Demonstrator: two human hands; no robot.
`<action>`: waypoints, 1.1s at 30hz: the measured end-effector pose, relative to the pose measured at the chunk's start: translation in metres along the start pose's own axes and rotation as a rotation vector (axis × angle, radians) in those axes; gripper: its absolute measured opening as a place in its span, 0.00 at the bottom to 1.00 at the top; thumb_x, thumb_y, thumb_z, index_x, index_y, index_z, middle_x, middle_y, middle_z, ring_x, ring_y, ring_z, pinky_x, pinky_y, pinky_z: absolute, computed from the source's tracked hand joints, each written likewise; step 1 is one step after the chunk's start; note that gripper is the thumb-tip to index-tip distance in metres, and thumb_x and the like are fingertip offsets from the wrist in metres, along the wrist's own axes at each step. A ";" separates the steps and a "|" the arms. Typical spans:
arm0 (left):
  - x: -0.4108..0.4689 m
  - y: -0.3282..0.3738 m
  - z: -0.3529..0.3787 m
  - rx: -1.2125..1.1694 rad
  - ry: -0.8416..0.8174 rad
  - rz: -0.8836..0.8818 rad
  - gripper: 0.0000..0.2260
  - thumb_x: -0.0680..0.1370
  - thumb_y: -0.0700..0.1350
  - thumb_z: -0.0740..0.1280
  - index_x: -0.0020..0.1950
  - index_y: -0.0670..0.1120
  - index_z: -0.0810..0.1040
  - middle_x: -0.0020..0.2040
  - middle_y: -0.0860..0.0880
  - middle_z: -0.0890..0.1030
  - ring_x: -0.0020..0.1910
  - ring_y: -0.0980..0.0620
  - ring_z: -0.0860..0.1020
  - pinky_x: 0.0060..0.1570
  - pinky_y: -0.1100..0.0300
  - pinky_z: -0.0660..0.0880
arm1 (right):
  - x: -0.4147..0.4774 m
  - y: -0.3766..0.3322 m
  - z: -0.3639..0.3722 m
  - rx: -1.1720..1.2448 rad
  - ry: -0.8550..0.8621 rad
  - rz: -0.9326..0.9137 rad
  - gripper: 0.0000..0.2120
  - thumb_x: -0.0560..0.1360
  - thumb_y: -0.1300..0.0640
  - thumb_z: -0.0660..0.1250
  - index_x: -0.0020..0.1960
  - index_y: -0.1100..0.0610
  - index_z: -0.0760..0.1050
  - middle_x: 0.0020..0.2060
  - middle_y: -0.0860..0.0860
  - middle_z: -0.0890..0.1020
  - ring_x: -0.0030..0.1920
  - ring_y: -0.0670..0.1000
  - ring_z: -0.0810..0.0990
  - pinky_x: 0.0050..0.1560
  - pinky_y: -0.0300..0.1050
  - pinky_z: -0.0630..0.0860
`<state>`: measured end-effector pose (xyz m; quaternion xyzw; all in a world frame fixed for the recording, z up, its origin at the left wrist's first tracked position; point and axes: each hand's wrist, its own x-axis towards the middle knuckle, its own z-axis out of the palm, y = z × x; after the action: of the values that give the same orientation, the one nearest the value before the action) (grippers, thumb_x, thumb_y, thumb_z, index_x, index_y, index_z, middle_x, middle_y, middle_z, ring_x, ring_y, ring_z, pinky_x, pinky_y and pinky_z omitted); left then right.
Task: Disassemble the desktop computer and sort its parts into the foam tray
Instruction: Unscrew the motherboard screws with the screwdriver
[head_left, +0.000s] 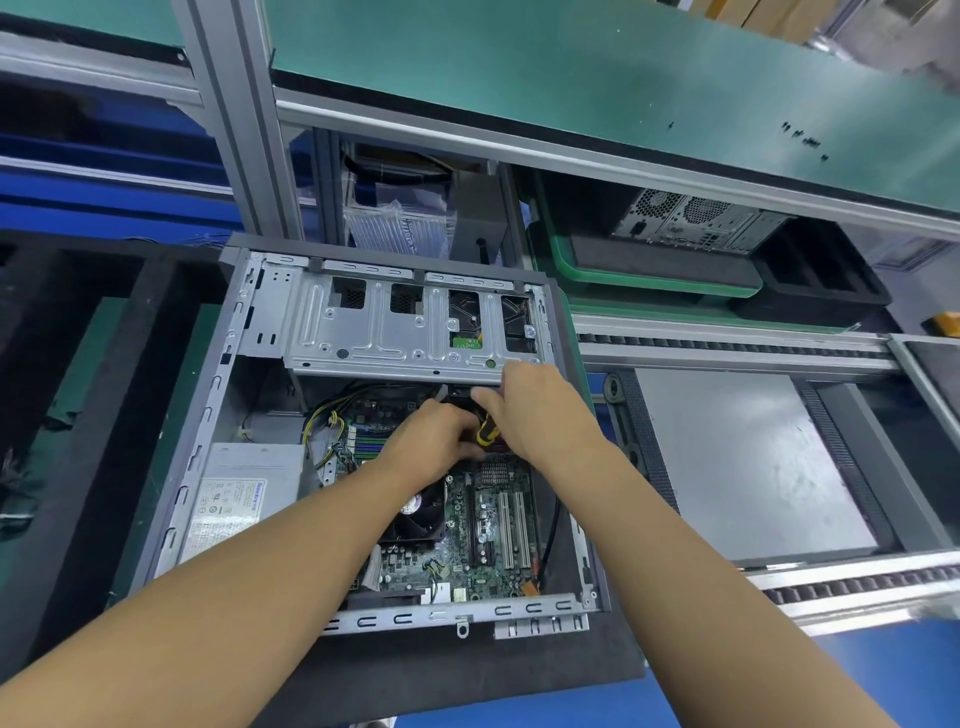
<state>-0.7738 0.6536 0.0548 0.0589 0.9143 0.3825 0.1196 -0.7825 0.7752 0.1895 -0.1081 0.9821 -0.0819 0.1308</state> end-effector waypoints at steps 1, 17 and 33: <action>0.001 -0.001 0.001 0.000 0.002 0.000 0.11 0.72 0.52 0.75 0.51 0.48 0.84 0.40 0.47 0.83 0.42 0.50 0.76 0.47 0.57 0.73 | 0.001 0.000 0.000 -0.015 -0.006 -0.002 0.16 0.80 0.45 0.63 0.48 0.59 0.71 0.47 0.59 0.78 0.47 0.61 0.80 0.39 0.45 0.68; -0.002 0.003 -0.001 0.087 -0.028 -0.035 0.12 0.74 0.53 0.73 0.56 0.54 0.83 0.51 0.46 0.84 0.57 0.42 0.76 0.56 0.49 0.75 | -0.002 -0.002 0.001 0.034 -0.015 0.046 0.22 0.77 0.40 0.66 0.55 0.60 0.72 0.51 0.58 0.77 0.52 0.60 0.78 0.43 0.47 0.70; -0.003 0.004 -0.001 0.088 -0.008 -0.023 0.11 0.75 0.52 0.73 0.56 0.52 0.83 0.48 0.46 0.83 0.51 0.43 0.77 0.51 0.51 0.76 | -0.004 0.000 0.002 0.018 -0.019 0.064 0.20 0.80 0.42 0.63 0.56 0.59 0.72 0.52 0.58 0.78 0.52 0.60 0.78 0.42 0.47 0.69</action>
<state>-0.7706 0.6551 0.0585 0.0552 0.9303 0.3405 0.1247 -0.7785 0.7762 0.1881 -0.0764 0.9829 -0.0855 0.1439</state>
